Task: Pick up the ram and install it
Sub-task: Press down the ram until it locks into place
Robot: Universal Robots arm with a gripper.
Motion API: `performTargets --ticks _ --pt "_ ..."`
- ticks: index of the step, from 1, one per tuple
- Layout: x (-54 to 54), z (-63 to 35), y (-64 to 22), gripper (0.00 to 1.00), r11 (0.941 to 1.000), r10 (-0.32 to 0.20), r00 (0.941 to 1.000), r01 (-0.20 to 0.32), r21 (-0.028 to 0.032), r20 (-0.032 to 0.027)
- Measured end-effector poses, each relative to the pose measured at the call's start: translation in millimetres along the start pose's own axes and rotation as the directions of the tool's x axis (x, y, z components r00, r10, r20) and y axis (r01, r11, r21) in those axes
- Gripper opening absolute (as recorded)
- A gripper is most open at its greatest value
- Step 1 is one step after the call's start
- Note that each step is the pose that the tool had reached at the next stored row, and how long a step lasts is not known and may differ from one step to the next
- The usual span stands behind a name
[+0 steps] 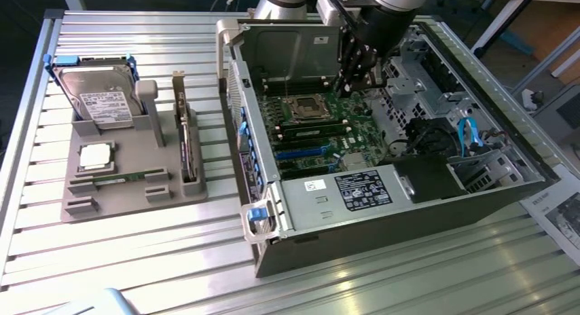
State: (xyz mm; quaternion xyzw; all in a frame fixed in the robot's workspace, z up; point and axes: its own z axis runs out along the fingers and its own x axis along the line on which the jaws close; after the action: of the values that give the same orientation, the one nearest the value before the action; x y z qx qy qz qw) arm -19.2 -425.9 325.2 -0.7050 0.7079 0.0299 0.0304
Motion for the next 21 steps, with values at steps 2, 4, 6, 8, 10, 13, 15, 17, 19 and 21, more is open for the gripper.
performTargets --ticks 2,4,6,8,10,13,15,17,19,21 --pt "0.0 0.0 0.0 0.20 1.0000 0.000 1.0000 0.000 0.0000 0.0000" --pt "0.0 0.0 0.0 0.20 1.0000 0.000 1.0000 0.000 0.0000 0.0000" --pt "0.0 0.0 0.0 0.20 1.0000 0.000 1.0000 0.000 0.0000 0.0000" --pt "0.0 0.0 0.0 0.20 1.0000 0.000 1.0000 0.000 0.0000 0.0000" --pt "0.0 0.0 0.0 0.11 1.0000 0.000 1.0000 0.000 0.0000 0.0000" --pt "0.0 0.0 0.0 0.10 1.0000 0.000 1.0000 0.000 0.0000 0.0000" --pt "0.0 0.0 0.0 0.10 1.0000 0.000 1.0000 0.000 0.0000 0.0000" --pt "0.0 0.0 0.0 0.10 1.0000 0.000 1.0000 0.000 0.0000 0.0000" --pt "0.0 0.0 0.0 0.10 1.0000 0.000 1.0000 0.000 0.0000 0.0000" --pt "0.0 0.0 0.0 0.10 1.0000 0.000 1.0000 0.000 0.0000 0.0000"
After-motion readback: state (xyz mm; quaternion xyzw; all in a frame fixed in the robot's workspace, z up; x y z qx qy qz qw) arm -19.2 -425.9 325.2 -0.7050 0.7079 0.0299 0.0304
